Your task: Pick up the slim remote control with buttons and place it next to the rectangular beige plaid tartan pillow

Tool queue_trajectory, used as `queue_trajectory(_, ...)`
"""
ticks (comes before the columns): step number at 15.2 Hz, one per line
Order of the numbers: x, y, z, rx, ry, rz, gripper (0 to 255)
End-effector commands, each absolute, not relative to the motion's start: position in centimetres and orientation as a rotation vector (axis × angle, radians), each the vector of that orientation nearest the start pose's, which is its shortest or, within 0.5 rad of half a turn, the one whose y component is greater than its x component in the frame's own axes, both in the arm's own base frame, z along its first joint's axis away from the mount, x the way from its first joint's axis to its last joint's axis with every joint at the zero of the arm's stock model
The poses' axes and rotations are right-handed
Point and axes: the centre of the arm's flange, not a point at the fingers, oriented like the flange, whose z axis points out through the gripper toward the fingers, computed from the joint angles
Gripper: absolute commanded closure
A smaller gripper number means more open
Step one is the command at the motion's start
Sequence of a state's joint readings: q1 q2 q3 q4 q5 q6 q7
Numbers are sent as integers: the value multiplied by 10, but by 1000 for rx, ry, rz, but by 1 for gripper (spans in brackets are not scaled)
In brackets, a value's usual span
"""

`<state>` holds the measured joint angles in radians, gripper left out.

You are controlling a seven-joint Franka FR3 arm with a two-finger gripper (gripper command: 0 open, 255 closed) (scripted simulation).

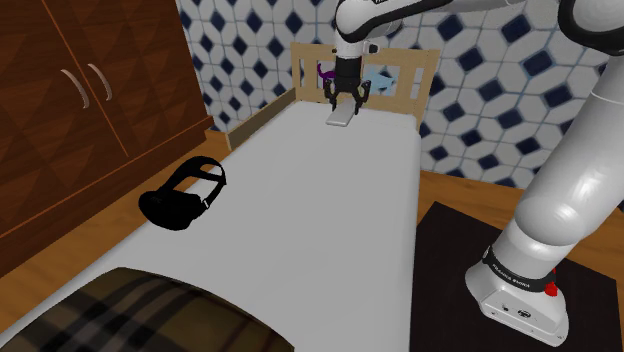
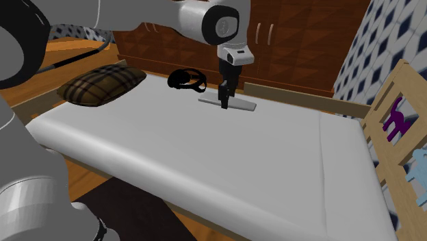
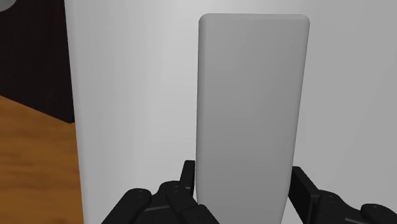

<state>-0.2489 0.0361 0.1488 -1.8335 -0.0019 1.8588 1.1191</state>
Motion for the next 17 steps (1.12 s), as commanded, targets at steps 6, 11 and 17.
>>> queue_trajectory(6,564,-46,535,-2578,1799,17,255)
queue_trajectory(11,540,15,535,-2578,1799,17,255)
queue_trajectory(17,511,89,536,-2578,1799,17,255)
